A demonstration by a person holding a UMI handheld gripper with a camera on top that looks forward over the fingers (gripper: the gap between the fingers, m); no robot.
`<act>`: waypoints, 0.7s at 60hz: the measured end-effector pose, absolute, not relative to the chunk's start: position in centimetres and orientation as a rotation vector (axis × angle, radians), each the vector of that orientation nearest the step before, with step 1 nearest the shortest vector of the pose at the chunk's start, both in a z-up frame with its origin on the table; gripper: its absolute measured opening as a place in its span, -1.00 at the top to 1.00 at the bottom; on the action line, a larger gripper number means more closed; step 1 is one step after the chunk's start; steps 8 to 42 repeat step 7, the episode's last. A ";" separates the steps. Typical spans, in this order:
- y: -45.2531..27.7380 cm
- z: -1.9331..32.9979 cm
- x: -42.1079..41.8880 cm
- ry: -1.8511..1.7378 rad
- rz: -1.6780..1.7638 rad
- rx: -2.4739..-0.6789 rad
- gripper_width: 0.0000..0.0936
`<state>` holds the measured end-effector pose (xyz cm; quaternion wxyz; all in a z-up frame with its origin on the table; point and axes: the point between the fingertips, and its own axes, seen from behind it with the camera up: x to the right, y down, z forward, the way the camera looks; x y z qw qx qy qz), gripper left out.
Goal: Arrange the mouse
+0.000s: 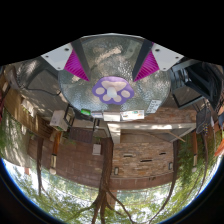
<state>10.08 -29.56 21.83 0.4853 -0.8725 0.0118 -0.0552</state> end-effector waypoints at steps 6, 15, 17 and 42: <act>-29.8 22.0 9.6 0.018 -0.135 -2.119 -0.81; -29.9 22.1 9.6 0.018 -0.136 -2.118 -0.80; -29.9 22.1 9.6 0.018 -0.136 -2.118 -0.80; -29.9 22.1 9.6 0.018 -0.136 -2.118 -0.80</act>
